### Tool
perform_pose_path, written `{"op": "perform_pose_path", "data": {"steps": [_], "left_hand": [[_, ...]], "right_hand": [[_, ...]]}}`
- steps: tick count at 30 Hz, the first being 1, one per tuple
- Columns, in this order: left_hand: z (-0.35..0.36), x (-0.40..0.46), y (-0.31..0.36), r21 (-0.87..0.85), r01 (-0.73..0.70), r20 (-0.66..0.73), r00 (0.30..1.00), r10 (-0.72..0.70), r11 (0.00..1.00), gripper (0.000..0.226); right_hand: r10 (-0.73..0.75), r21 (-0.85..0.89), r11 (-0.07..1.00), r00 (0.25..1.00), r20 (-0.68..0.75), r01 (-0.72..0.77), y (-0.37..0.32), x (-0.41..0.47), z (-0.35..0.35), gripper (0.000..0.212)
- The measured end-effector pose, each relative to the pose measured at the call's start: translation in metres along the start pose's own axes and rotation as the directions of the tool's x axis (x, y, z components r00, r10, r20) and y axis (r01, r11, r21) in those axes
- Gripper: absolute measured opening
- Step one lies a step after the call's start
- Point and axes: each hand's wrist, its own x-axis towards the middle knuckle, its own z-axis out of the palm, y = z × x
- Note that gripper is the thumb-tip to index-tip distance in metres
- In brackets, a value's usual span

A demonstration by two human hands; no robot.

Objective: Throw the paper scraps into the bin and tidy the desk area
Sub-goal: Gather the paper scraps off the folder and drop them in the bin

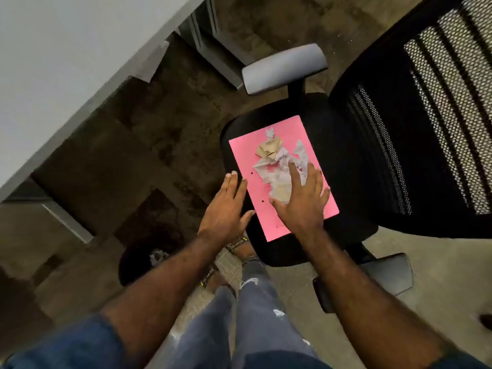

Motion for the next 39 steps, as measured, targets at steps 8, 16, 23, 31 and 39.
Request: {"op": "perform_pose_path", "data": {"steps": [8,16,23,31,39], "left_hand": [[0.021,0.033,0.029,-0.033,-0.098,0.107,0.989,0.101,0.995,0.093],[0.062,0.065,0.034,-0.132,-0.036,0.14,0.989,0.055,0.991,0.108],[0.077,0.074,0.032,-0.275,-0.058,0.04,0.997,0.071,0.96,0.091],[0.067,0.074,0.035,-0.35,-0.042,-0.006,0.999,0.043,0.936,0.052],[0.061,0.065,0.032,-0.408,-0.097,-0.098,0.993,0.062,0.908,0.033]], "right_hand": [[0.034,0.144,0.988,0.987,0.155,-0.056,0.025,0.021,0.011,0.102],[-0.011,0.162,0.987,0.983,0.181,-0.019,0.029,0.032,0.03,0.107],[-0.004,0.202,0.979,0.992,0.126,-0.021,0.028,0.03,0.043,0.084],[0.026,0.308,0.95,0.995,0.091,-0.053,0.022,0.03,0.032,0.046],[0.096,0.423,0.899,0.993,0.068,-0.116,0.018,0.022,0.01,0.043]]}}
